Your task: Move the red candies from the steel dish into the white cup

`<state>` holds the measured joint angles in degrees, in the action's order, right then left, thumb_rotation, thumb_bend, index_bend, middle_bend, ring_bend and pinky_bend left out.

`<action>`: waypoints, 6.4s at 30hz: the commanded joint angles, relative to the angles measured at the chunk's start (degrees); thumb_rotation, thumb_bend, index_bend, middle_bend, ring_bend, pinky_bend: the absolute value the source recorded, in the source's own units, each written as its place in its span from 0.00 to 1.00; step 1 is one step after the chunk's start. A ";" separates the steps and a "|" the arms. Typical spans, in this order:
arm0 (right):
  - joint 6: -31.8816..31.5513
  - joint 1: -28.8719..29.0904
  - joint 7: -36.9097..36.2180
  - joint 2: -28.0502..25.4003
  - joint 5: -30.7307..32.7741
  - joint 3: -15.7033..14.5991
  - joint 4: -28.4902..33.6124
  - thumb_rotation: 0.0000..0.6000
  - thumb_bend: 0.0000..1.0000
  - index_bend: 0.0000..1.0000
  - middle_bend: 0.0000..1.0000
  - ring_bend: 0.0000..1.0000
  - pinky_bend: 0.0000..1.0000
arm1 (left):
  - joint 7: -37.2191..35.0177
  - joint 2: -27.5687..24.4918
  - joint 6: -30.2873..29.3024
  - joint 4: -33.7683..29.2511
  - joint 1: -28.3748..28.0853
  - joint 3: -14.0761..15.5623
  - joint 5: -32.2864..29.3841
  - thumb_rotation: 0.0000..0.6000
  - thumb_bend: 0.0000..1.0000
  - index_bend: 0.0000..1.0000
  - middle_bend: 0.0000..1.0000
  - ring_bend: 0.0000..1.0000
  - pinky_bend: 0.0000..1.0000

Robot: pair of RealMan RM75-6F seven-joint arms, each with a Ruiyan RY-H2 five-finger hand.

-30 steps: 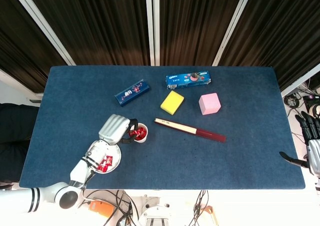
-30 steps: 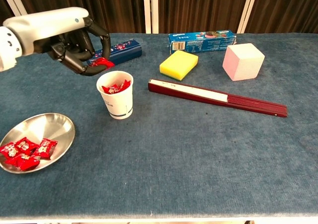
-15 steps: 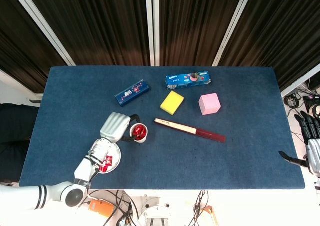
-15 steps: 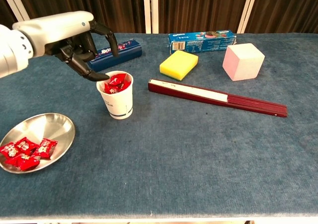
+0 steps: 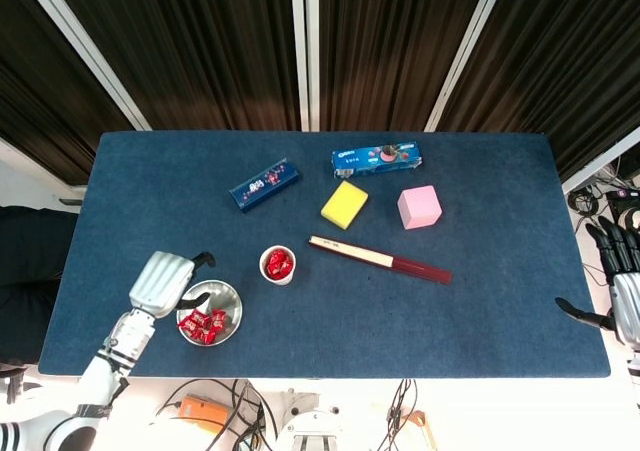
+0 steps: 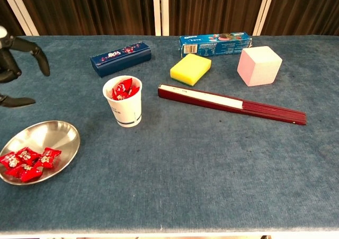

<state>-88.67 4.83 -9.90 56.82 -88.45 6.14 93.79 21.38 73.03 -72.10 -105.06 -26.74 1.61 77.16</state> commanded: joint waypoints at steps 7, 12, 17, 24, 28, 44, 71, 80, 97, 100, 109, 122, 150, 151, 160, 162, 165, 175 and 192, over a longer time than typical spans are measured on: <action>0.34 0.25 0.68 -0.12 -0.27 -0.15 0.71 1.00 0.12 0.00 0.01 0.00 0.01 | 0.19 -0.74 -1.67 5.56 5.26 7.15 7.25 1.00 0.18 0.39 0.93 0.88 0.90; 0.20 0.26 0.91 0.01 -0.54 -0.25 0.96 1.00 0.12 0.00 0.01 0.00 0.01 | 0.05 0.38 -1.19 7.26 6.61 7.92 8.20 1.00 0.19 0.39 0.93 0.88 0.90; 0.11 0.19 0.98 0.18 -0.80 -0.49 1.04 1.00 0.12 0.00 0.01 0.00 0.01 | 2.09 2.42 1.00 9.48 6.67 7.87 8.51 1.00 0.20 0.40 0.93 0.88 0.90; -0.36 -0.25 0.87 0.08 -0.60 -0.63 0.95 1.00 0.12 0.00 0.01 0.00 0.01 | 4.23 3.61 3.67 10.12 6.76 7.23 6.78 1.00 0.22 0.41 0.93 0.88 0.90; -0.28 -0.27 0.80 0.19 -0.51 -0.67 0.80 1.00 0.12 0.00 0.01 0.00 0.01 | 4.72 3.73 4.47 9.99 6.89 6.83 6.18 1.00 0.22 0.41 0.93 0.87 0.90; 0.22 -0.10 0.54 0.38 -0.08 -0.62 0.37 1.00 0.12 0.00 0.01 0.00 0.01 | 5.40 4.82 8.50 10.37 5.95 5.43 4.41 1.00 0.35 0.54 0.93 0.88 0.90; -0.76 -0.90 -0.53 0.30 0.28 -0.68 -0.37 1.00 0.12 0.00 0.01 0.00 0.01 | -2.02 7.11 14.27 0.79 -8.52 -13.47 -2.35 1.00 0.37 0.58 0.93 0.88 0.90; -0.16 -0.89 -0.99 0.47 0.95 -0.61 -0.88 1.00 0.12 0.00 0.01 0.00 0.01 | 2.43 12.04 16.92 4.70 -13.35 -14.75 -10.51 1.00 0.33 0.55 0.93 0.88 0.90; 0.32 -0.49 -0.68 0.48 0.82 -0.42 -0.74 1.00 0.12 0.00 0.01 0.00 0.01 | 4.06 8.76 5.32 0.72 -8.49 -9.42 -6.00 1.00 0.14 0.34 0.93 0.87 0.90; 0.17 -0.51 -0.71 0.40 0.70 -0.38 -0.74 1.00 0.12 0.00 0.01 0.00 0.01 | 1.91 6.52 3.07 0.06 -6.03 -7.22 -3.36 1.00 0.14 0.34 0.93 0.87 0.90; 0.51 -0.02 -0.39 0.41 0.19 -0.32 -0.46 1.00 0.12 0.00 0.01 0.00 0.02 | -1.57 4.21 1.72 3.11 -0.73 0.11 1.59 1.00 0.17 0.36 0.93 0.87 0.90; 0.30 -0.08 0.58 0.04 -0.11 -0.49 0.59 1.00 0.12 0.00 0.01 0.00 0.02 | 1.03 8.18 6.92 11.60 -0.03 3.46 2.99 1.00 0.21 0.41 0.93 0.87 0.90; 0.96 0.01 2.95 -0.31 0.70 -0.44 2.61 1.00 0.12 0.00 0.01 0.00 0.02 | -1.75 10.00 13.14 17.42 -0.70 2.85 2.72 1.00 0.37 0.55 0.93 0.87 0.90; 0.94 -0.01 2.99 -0.32 0.69 -0.45 2.64 1.00 0.12 0.00 0.01 0.00 0.02 | -1.94 10.02 12.89 17.47 -0.61 2.72 2.84 1.00 0.39 0.56 0.93 0.87 0.90; 0.38 -0.25 2.63 -0.37 0.57 -0.39 2.49 1.00 0.12 0.00 0.01 0.00 0.02 | -7.27 5.72 6.24 10.45 0.15 -1.69 5.02 1.00 0.42 0.59 0.93 0.87 0.90; 0.35 -0.26 2.57 -0.33 0.51 -0.41 2.41 1.00 0.12 0.00 0.01 0.00 0.02 | -8.71 4.93 5.05 8.48 -0.32 -3.51 5.46 1.00 0.42 0.59 0.93 0.87 0.90; 0.37 -0.22 2.43 -0.24 0.35 -0.46 2.28 1.00 0.12 0.00 0.01 0.00 0.02 | -9.87 4.44 5.56 5.61 -2.46 -6.90 5.11 1.00 0.42 0.59 0.93 0.88 0.90; 0.40 -0.52 1.29 -0.12 0.98 -0.49 1.18 1.00 0.12 0.00 0.01 0.00 0.02 | -4.43 9.23 15.55 5.89 -11.68 -13.74 -5.67 1.00 0.41 0.58 0.93 0.87 0.90; 1.25 -0.30 0.14 0.41 1.65 -0.38 -0.40 1.00 0.12 0.00 0.01 0.00 0.02 | 3.39 12.47 18.47 8.20 -16.61 -13.09 -18.09 1.00 0.35 0.51 0.93 0.87 0.90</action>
<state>-87.43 4.53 -9.76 57.22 -86.81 5.76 93.39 24.59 85.56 -53.67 -96.72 -43.17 -11.66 59.32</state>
